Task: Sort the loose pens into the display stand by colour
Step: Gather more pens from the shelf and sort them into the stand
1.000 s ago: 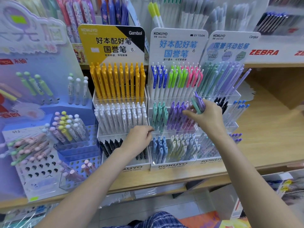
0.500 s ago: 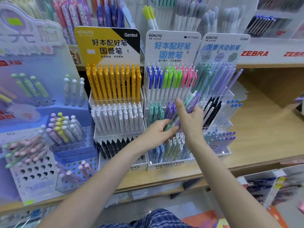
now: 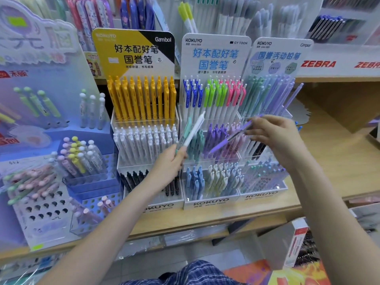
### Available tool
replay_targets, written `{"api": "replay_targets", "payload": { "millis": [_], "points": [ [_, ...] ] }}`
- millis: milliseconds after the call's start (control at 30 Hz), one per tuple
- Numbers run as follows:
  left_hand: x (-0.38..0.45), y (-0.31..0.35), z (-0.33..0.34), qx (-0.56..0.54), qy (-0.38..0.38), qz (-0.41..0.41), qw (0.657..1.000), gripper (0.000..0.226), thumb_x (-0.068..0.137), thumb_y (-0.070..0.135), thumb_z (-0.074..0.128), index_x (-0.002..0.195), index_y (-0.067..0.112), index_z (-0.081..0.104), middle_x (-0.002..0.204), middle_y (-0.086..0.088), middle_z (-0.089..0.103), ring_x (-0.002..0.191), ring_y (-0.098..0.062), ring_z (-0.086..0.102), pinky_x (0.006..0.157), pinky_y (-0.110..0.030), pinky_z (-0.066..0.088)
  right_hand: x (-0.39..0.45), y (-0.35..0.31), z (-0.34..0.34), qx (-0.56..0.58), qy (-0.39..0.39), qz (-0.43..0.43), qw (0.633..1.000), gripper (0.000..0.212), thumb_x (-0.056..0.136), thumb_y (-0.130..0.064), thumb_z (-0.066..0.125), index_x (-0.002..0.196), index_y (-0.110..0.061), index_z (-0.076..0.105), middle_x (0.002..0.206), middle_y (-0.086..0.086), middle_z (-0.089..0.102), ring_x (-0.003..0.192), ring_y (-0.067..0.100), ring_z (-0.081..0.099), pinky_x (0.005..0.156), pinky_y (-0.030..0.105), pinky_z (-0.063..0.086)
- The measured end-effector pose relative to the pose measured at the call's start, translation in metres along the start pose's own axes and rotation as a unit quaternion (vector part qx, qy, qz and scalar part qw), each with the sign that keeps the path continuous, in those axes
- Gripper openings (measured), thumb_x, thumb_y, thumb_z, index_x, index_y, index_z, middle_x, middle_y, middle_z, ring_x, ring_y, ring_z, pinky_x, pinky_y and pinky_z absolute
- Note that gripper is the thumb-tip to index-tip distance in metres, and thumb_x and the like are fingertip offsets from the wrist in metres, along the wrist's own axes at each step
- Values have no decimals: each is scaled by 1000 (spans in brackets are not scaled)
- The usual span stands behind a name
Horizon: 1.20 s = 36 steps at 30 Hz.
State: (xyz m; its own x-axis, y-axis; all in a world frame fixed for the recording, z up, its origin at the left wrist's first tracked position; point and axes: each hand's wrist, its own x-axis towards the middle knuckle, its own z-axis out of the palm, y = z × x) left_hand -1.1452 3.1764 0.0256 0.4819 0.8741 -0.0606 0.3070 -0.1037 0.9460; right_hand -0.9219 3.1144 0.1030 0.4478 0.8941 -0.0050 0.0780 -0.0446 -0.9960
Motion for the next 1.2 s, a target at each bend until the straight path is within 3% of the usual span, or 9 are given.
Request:
{"api": "replay_targets", "payload": {
  "millis": [133,300,467,600,800,967,1100,1200],
  "points": [
    [-3,-16,-5,20,10,-9,1000,26,100,26,35,79,15,46,63,2,41,49,-9,35,47,-21,30,4,16,5,-167,74,-113,977,13,85,-11,66,86,-2,57,62,2,65,50,9,65,52,22,55],
    [-5,-21,-4,29,13,-20,999,27,100,28,35,79,16,46,65,2,42,53,-11,36,49,-24,32,7,40,22,-335,81,-235,909,21,86,-19,67,81,-11,49,67,9,63,60,22,66,57,33,53],
    [-7,-27,-2,39,14,-34,999,27,99,29,35,77,17,46,64,1,42,54,-13,37,50,-26,32,8,49,27,-349,73,-254,899,16,86,-15,66,89,-4,54,68,0,58,59,19,63,62,37,55],
    [-6,-28,1,43,12,-39,998,28,99,31,36,79,15,47,65,2,41,56,-14,37,54,-30,33,13,56,29,-325,89,-245,909,15,87,-15,67,89,-6,54,68,7,62,60,23,65,61,41,56],
    [-5,-29,1,41,9,-38,998,28,99,32,36,79,16,46,66,2,41,56,-14,36,52,-29,32,16,51,43,-365,103,-281,882,19,85,-14,68,82,-2,54,65,1,54,59,18,55,57,20,43],
    [-7,-31,-2,43,13,-32,998,27,99,32,36,78,18,46,66,1,41,54,-13,36,51,-28,32,13,45,48,-415,56,-311,853,21,84,-10,69,78,-2,51,62,7,56,56,26,55,56,41,51],
    [-6,-34,-2,42,10,-28,999,26,99,31,36,79,17,47,65,1,42,53,-13,36,49,-28,32,3,52,40,-403,58,-310,859,23,83,-10,70,75,-1,51,60,9,60,54,25,59,54,41,53],
    [-7,-35,0,38,5,-24,999,26,98,30,36,78,18,47,64,1,42,51,-12,35,48,-27,30,-7,57,39,-409,58,-333,848,24,80,-9,73,72,-1,52,57,6,59,50,22,58,50,34,53]
  ]
}}
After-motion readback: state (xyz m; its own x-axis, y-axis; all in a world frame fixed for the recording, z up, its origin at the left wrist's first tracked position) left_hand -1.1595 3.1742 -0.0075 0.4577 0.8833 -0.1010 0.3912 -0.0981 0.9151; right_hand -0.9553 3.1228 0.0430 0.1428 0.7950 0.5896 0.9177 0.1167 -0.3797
